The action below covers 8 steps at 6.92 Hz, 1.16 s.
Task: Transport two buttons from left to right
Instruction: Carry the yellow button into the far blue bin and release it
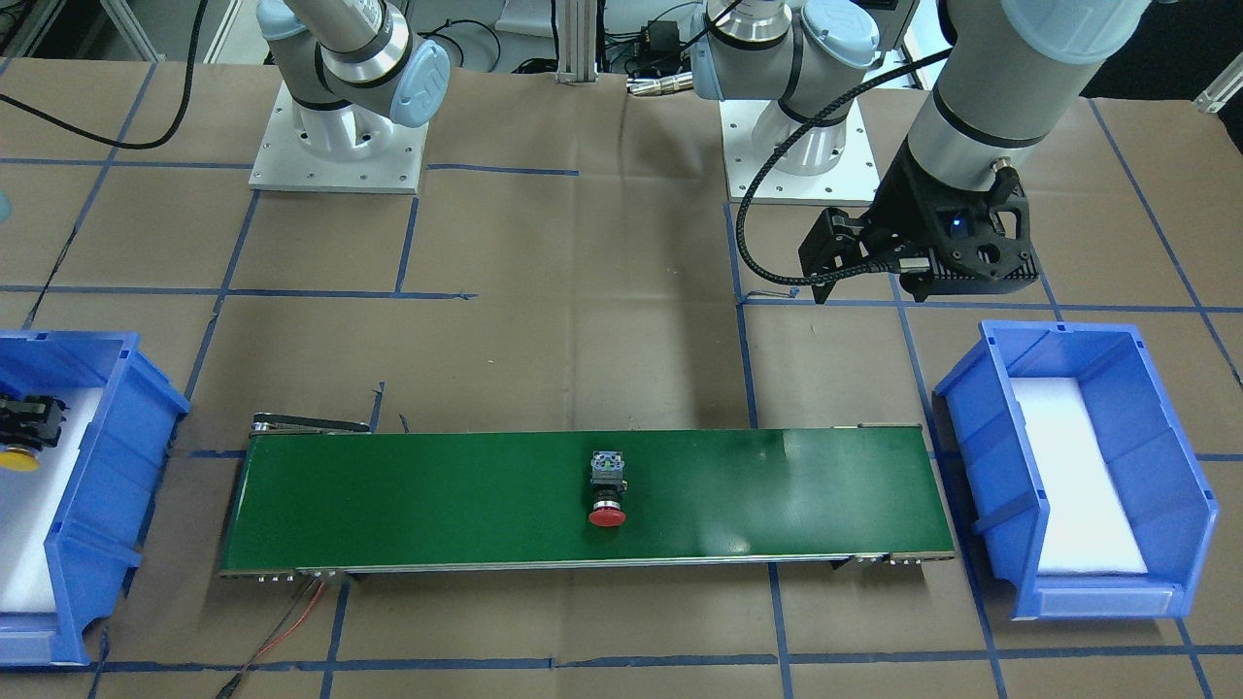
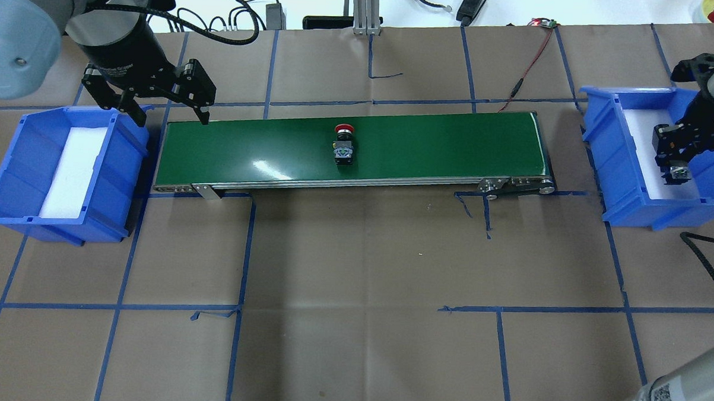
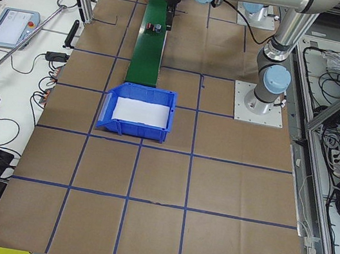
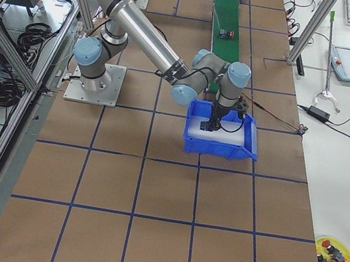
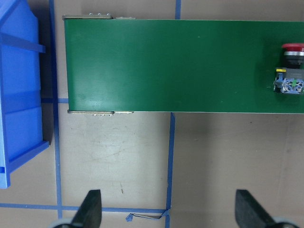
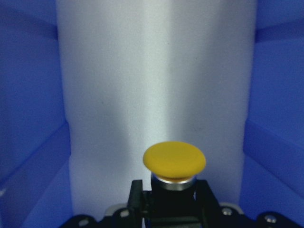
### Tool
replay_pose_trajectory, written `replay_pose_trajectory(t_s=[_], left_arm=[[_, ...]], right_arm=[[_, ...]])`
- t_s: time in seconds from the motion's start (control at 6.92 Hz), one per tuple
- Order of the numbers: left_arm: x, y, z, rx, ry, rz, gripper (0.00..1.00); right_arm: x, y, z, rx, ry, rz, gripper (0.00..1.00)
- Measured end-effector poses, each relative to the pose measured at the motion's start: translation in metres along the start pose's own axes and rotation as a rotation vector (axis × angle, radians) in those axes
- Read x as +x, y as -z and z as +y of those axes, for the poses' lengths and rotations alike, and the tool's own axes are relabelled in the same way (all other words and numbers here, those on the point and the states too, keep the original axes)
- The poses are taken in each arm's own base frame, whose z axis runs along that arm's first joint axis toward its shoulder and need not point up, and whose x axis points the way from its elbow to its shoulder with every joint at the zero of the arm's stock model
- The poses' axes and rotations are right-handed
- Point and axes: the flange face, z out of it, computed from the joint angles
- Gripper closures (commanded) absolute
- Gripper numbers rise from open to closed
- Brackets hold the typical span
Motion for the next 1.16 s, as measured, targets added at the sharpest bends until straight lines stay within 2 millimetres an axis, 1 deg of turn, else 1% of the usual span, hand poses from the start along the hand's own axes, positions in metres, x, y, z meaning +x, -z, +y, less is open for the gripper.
replay_pose_trajectory(t_s=[0.14,0.29,0.43,0.58,0.72,0.87,1.01,1.16], left_arm=[[0.0,0.0,0.0,0.0,0.0,0.0,0.0],[0.0,0.0,0.0,0.0,-0.001,0.0,0.0],[0.0,0.0,0.0,0.001,-0.001,0.0,0.0],[0.0,0.0,0.0,0.001,-0.001,0.0,0.0],[0.0,0.0,0.0,0.002,-0.001,0.0,0.0],[0.0,0.0,-0.001,0.002,-0.001,0.0,0.0],[0.0,0.0,-0.001,0.002,-0.001,0.0,0.0],[0.0,0.0,-0.001,0.002,-0.001,0.0,0.0]], right_arm=[[-0.002,-0.02,-0.001,-0.018,0.005,-0.018,0.89],[-0.004,-0.034,0.001,-0.037,0.012,-0.029,0.7],[-0.005,-0.039,0.003,-0.049,0.015,-0.031,0.23],[-0.006,-0.04,0.005,-0.057,0.016,-0.034,0.01],[-0.007,-0.039,0.005,-0.056,0.015,-0.035,0.0],[-0.006,-0.03,0.005,-0.043,0.013,-0.029,0.0],[-0.004,-0.015,0.006,-0.022,0.011,-0.015,0.0],[-0.002,0.006,0.007,-0.01,0.01,-0.005,0.0]])
